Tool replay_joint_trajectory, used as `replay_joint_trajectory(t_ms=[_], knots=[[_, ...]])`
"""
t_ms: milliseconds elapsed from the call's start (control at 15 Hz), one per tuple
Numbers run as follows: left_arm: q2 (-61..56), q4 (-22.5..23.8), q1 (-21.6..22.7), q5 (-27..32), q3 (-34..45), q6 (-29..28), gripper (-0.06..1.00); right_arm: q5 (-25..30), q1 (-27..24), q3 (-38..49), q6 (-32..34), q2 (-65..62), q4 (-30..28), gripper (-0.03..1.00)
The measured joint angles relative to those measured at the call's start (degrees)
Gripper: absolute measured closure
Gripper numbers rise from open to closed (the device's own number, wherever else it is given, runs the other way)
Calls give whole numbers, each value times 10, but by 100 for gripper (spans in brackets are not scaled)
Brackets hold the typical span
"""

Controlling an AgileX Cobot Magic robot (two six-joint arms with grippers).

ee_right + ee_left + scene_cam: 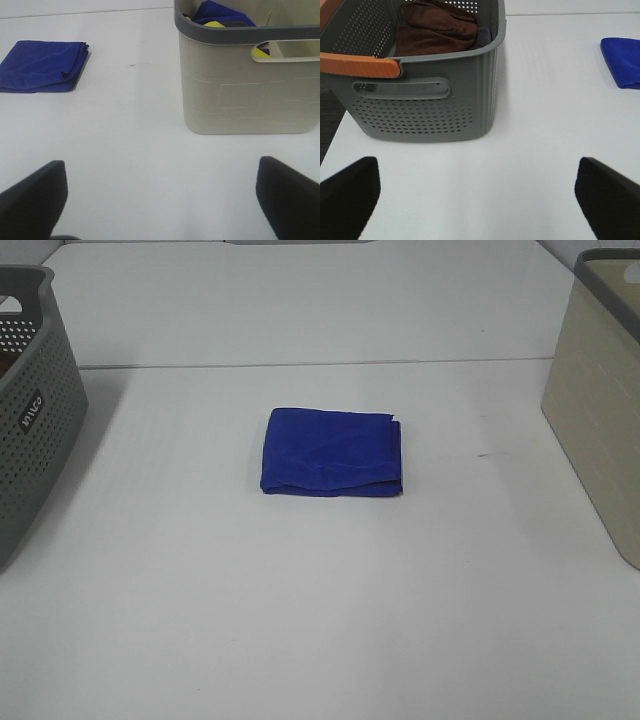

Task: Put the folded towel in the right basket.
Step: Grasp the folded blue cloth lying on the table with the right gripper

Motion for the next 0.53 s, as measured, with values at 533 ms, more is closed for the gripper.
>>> replay_joint_trajectory(t_ms=[533], knots=[[0,0,0,0,0,0,-4,0,0,0,0,0,0,-1]])
